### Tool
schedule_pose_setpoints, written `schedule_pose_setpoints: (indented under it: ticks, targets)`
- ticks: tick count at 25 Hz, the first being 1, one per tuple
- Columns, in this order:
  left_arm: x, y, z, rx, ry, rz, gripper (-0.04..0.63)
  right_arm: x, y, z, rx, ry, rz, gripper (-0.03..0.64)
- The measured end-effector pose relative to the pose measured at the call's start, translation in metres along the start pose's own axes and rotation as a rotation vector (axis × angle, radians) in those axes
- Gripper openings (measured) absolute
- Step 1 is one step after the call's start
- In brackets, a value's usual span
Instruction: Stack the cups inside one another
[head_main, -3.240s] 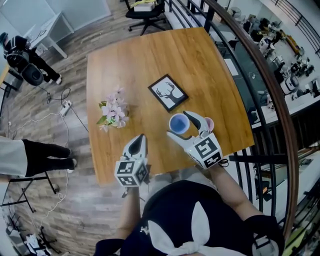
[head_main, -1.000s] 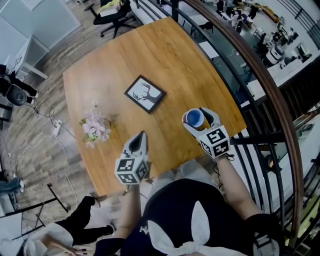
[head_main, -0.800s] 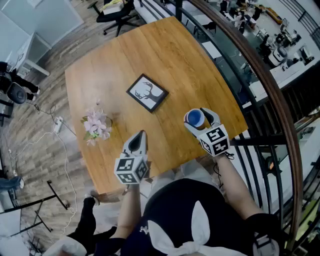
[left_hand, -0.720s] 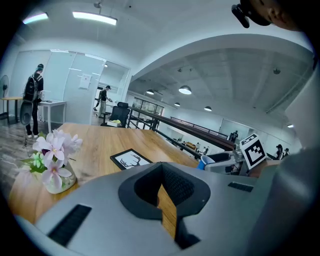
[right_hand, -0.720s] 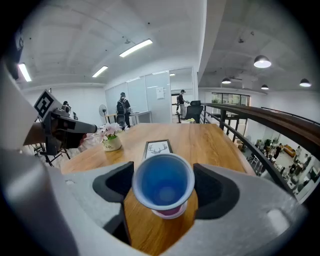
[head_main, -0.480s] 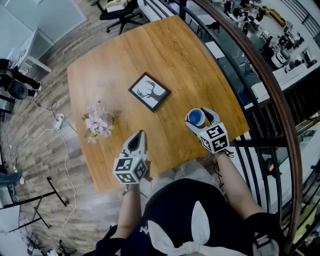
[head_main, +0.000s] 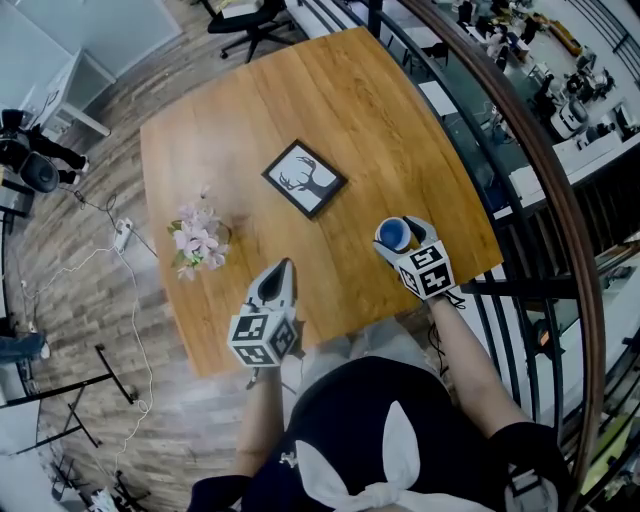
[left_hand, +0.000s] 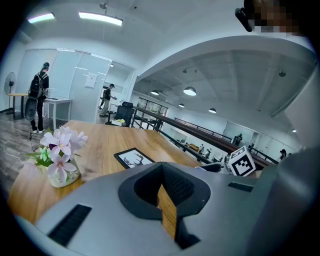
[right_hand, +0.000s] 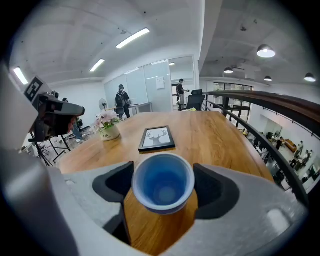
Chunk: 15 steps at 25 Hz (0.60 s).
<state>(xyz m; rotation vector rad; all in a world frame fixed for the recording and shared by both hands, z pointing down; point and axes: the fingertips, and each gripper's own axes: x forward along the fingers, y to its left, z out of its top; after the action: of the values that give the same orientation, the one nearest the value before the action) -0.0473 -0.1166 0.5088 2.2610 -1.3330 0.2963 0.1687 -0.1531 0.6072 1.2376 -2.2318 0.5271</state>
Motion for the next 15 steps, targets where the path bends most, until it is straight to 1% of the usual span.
schedule_pose_setpoints:
  ticks: [8, 12, 15]
  targets:
    - [-0.002, -0.002, -0.001, -0.005, -0.004, 0.004, 0.015, 0.009, -0.001, -0.013, 0.001, 0.042, 0.001, 0.367]
    - [-0.003, -0.001, -0.002, -0.005, -0.005, 0.002, 0.015, 0.007, -0.001, -0.010, 0.002, 0.032, -0.010, 0.370]
    - [-0.002, 0.000, -0.001, -0.004, -0.011, -0.002, 0.015, 0.000, 0.000, 0.001, -0.003, 0.006, -0.004, 0.371]
